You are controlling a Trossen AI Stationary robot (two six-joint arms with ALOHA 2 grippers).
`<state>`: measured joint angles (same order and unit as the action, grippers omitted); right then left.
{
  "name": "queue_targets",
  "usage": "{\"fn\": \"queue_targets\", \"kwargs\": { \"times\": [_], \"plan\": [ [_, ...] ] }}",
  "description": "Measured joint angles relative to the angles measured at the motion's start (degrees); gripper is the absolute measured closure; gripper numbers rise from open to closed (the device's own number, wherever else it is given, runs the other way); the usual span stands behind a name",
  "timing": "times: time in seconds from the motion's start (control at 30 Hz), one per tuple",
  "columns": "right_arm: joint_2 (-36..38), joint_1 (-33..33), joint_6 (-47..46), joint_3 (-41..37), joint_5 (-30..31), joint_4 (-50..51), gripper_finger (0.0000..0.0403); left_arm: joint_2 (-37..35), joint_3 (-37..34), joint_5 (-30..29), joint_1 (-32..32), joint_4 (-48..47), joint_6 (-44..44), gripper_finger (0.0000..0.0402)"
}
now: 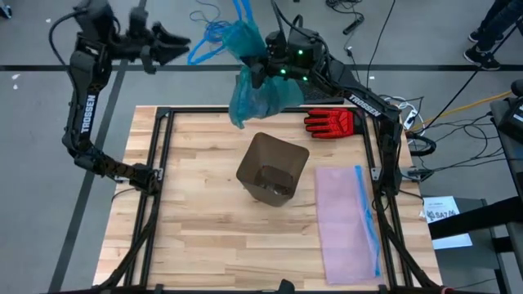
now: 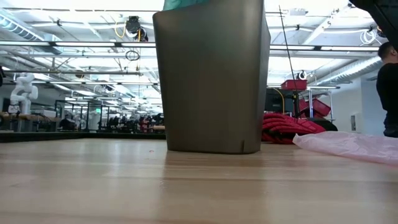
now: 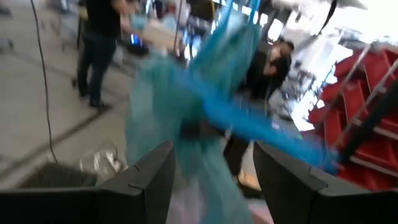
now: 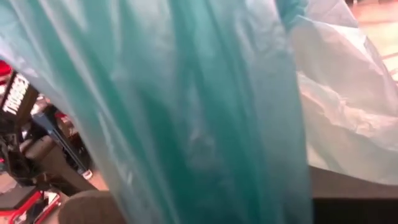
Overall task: Place trash/remove bag and relplace
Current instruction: Remove the blue trash bag from the trash bin
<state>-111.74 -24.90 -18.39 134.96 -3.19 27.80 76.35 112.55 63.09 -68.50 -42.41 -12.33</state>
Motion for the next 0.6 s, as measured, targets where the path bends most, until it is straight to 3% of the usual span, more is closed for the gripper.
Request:
{"fn": "queue_targets", "kwargs": {
  "times": [0.13, 0.27, 0.47, 0.6],
  "plan": [
    [0.0, 0.0, 0.0, 0.0, -0.4, -2.6, 0.0403, -0.5, 0.0, -0.7, 1.1, -10.4, 8.1, 0.0214],
    [0.0, -0.1, 0.0, 0.0, -1.7, -4.2, 0.0403, -0.6, -1.9, 0.2, 2.6, -12.4, 12.5, 0.0249],
    [0.0, -0.2, 0.0, 0.0, -3.4, -6.1, 0.0403, -0.8, -4.9, 7.3, 5.9, -0.8, 12.7, 0.0314],
    [0.0, -0.1, -0.1, 0.0, -4.9, -7.0, 0.0403, -0.8, -7.5, 7.3, 8.1, 8.2, 11.0, 0.0365]
  ]
}}
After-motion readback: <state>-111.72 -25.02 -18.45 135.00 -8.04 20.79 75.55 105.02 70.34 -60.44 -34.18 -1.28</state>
